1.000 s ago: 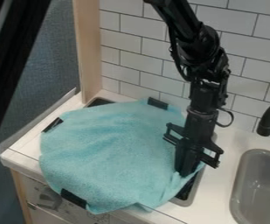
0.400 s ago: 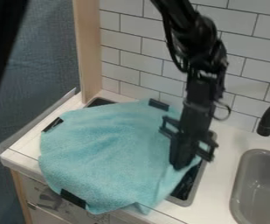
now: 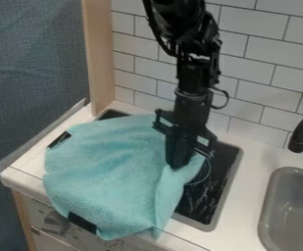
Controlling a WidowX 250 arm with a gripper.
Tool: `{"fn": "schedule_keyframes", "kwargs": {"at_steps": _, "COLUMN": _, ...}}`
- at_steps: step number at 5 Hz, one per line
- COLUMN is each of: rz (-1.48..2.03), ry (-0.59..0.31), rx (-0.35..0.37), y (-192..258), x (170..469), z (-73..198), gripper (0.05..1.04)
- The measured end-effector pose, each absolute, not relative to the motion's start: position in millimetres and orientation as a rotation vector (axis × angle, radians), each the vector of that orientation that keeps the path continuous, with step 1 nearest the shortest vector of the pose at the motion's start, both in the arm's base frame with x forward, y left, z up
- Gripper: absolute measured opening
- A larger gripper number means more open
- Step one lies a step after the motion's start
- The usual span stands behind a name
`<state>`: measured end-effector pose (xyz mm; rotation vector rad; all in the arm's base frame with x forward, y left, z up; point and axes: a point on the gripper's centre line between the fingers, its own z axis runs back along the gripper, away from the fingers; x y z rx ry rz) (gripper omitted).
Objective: Fold the cloth from left to right
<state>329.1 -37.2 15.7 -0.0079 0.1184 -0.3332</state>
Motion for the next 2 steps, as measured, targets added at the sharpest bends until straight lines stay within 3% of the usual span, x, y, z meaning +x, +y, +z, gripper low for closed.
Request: {"fn": "schedule_keyframes", "kwargs": {"at_steps": 2, "rz": -0.250, "ry": 0.148, "rx": -0.021, "y": 18.8, "x": 324.0, "z": 21.3, "gripper": 0.051}}
